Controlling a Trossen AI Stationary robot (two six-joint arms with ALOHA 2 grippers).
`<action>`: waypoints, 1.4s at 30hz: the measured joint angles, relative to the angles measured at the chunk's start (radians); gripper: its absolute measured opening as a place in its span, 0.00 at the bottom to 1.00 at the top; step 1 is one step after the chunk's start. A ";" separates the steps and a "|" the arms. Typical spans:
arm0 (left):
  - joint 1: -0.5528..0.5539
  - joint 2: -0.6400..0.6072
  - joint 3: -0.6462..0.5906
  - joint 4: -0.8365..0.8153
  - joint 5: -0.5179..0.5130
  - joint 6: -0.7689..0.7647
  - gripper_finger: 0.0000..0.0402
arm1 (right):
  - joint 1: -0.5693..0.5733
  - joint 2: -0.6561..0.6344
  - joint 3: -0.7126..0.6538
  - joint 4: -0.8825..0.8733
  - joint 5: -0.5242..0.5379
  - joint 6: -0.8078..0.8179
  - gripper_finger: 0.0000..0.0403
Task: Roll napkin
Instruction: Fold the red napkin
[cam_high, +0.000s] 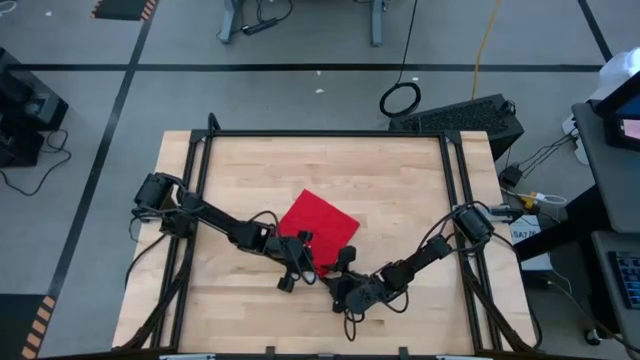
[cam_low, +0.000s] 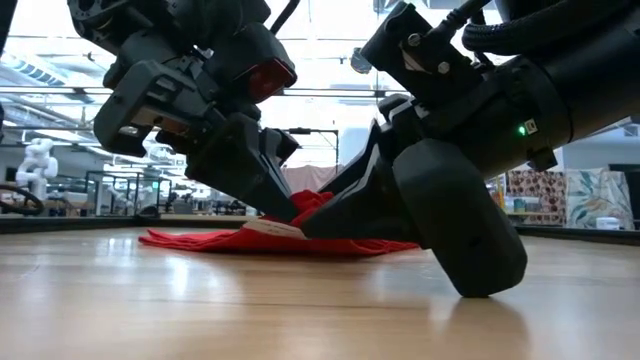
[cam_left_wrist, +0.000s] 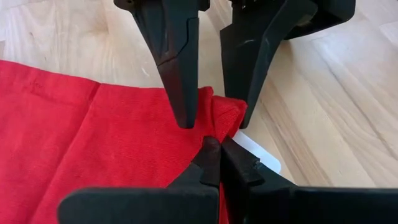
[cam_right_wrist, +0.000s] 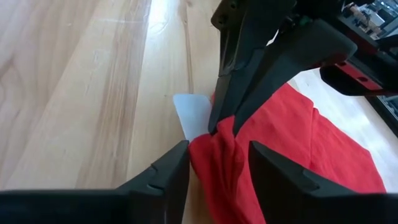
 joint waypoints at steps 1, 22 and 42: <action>0.000 0.000 0.000 0.000 0.000 -0.002 0.00 | -0.001 0.001 0.000 0.007 0.000 -0.002 0.37; -0.007 -0.021 0.000 -0.031 -0.009 -0.036 0.37 | -0.005 0.002 -0.001 0.020 -0.032 -0.007 0.04; -0.262 -0.257 -0.062 -0.736 -0.501 -0.109 0.48 | 0.052 -0.111 -0.004 -0.234 -0.060 0.128 0.02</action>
